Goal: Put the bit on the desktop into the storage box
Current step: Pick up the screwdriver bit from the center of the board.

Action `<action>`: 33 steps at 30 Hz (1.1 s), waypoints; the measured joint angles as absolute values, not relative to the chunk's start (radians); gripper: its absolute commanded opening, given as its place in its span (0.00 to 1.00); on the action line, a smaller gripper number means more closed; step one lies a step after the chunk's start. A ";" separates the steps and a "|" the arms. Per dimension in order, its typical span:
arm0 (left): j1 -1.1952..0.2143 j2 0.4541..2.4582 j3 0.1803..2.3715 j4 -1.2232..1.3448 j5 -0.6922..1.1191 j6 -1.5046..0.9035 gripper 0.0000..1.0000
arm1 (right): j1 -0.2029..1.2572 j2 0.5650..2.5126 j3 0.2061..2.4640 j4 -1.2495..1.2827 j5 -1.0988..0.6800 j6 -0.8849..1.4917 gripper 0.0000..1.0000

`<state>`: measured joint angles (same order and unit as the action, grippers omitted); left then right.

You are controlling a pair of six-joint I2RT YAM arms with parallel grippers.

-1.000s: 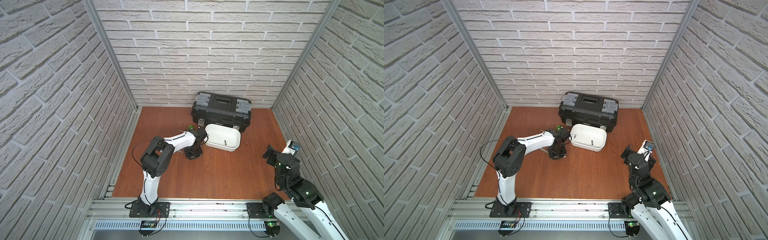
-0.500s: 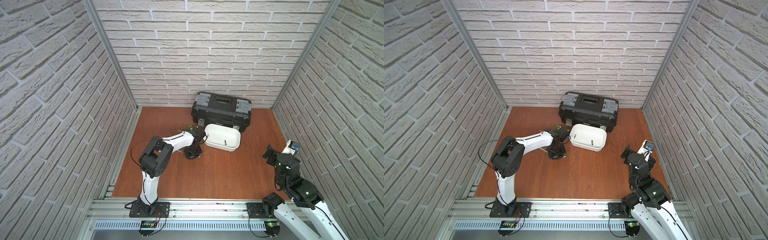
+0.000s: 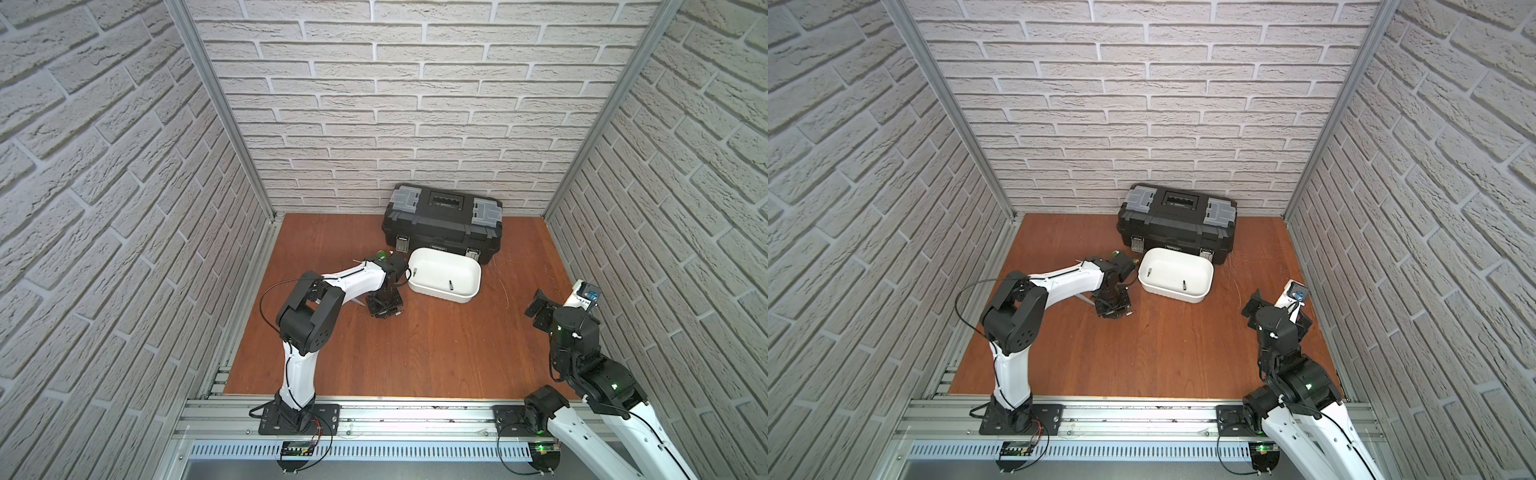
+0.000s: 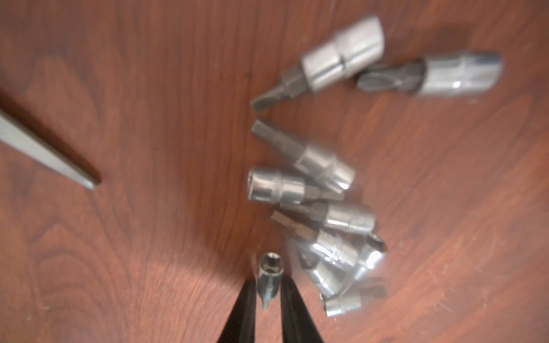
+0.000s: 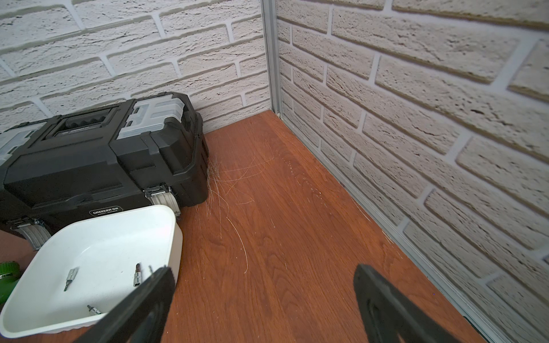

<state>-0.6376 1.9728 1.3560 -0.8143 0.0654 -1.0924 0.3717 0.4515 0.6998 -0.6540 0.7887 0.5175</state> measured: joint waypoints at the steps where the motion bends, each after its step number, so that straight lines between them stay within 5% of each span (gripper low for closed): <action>1: -0.636 1.973 1.356 -0.815 0.065 -1.092 0.14 | 0.372 0.451 0.700 -0.654 0.789 0.517 0.98; 10: -0.627 1.971 1.356 -0.807 0.028 -1.073 0.03 | 0.372 0.451 0.700 -0.654 0.789 0.517 0.98; 33: -0.736 1.891 1.443 -0.889 -0.180 -1.032 0.01 | 0.372 0.450 0.700 -0.654 0.789 0.519 0.98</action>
